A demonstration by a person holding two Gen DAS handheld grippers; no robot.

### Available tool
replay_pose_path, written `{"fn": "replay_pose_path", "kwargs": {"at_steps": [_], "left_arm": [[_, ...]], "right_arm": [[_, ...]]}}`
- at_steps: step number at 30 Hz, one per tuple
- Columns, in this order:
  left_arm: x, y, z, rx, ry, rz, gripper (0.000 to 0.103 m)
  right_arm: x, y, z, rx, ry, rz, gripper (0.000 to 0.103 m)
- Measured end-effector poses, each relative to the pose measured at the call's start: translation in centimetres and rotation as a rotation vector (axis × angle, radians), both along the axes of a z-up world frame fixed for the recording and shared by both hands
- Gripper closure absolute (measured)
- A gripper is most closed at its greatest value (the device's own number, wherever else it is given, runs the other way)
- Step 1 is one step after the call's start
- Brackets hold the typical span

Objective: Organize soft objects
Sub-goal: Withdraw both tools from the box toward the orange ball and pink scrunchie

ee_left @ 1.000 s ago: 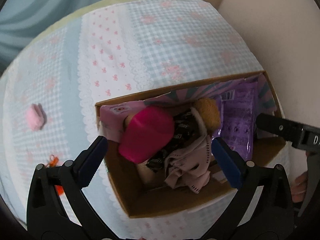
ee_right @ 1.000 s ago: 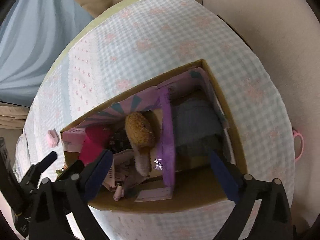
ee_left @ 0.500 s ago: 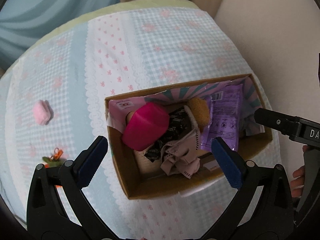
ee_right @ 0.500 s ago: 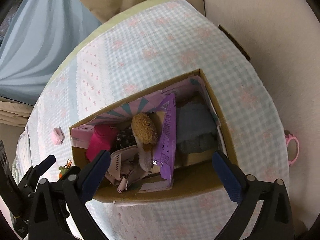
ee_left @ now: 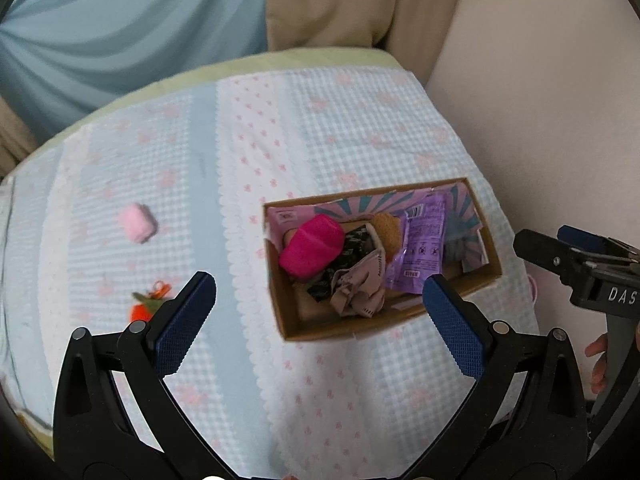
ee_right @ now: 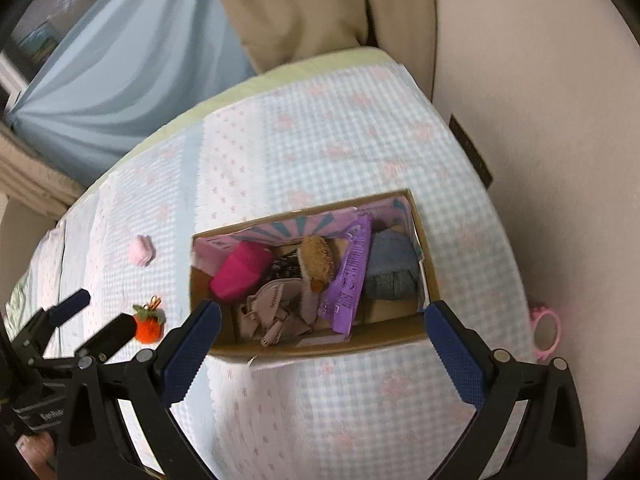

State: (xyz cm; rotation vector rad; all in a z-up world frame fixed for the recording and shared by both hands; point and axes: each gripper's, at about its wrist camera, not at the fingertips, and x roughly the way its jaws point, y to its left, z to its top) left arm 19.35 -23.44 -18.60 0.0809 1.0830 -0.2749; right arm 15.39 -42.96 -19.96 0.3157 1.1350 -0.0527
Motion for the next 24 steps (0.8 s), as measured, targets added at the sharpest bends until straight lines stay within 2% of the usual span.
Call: {"fn": "replay_pose_path", "kwargs": {"at_steps": [6,12,18,20,24], "left_arm": [[-3.1,3.4,4.2,-0.041,-0.050,0.063,0.000],[-6.2,7.3,7.2,-0.043,-0.114,0.153,0.000],[-8.7,11.6,7.8,-0.022,-0.153,0.271,0.000],[-9.3,13.4,7.4,-0.017,-0.153,0.323,0.000],[-10.1,16.9,6.0,-0.053,-0.131,0.420,0.000]], "right_arm": [[-2.4,3.3,4.8,-0.063,-0.067,0.069,0.001],[-4.2,6.8,8.5,-0.116,-0.124,0.139,0.001],[-5.2,9.5,9.5,-0.087,-0.176,0.210,0.001],[-5.4,10.7,9.8,-0.116,-0.203,0.231,0.001],[-4.8,13.1,10.2,-0.138,-0.230,0.297,0.001]]}}
